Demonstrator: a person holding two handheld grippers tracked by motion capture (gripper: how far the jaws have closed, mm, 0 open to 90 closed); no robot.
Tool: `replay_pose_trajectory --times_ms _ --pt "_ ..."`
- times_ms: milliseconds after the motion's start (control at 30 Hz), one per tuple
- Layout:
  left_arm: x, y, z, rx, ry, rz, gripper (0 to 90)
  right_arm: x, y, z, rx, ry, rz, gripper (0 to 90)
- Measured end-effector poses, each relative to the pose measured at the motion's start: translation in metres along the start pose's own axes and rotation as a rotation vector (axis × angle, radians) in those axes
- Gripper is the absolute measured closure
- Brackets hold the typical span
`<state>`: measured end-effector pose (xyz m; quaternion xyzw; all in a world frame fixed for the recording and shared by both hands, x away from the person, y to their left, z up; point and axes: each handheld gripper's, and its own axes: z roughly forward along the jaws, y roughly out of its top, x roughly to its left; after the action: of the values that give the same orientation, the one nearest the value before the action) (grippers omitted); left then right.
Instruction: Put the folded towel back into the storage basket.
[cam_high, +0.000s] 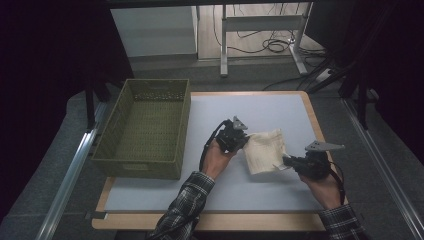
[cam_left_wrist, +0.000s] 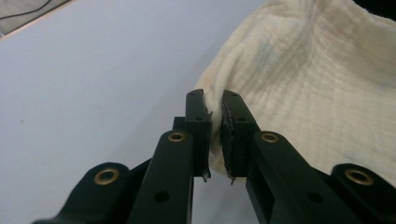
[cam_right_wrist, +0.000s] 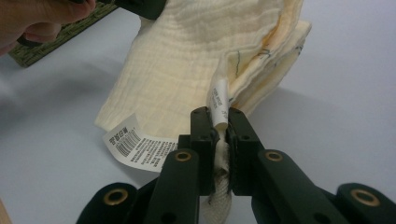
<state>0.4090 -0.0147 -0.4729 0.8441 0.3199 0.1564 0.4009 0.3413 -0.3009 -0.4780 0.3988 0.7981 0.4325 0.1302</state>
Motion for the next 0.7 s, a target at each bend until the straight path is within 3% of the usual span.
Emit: replay_pose_trajectory --times_ms 700 --pt "0.028 0.009 -0.052 -0.002 0.090 0.021 82.1 0.034 0.039 0.020 -0.032 0.046 -0.077 82.9"
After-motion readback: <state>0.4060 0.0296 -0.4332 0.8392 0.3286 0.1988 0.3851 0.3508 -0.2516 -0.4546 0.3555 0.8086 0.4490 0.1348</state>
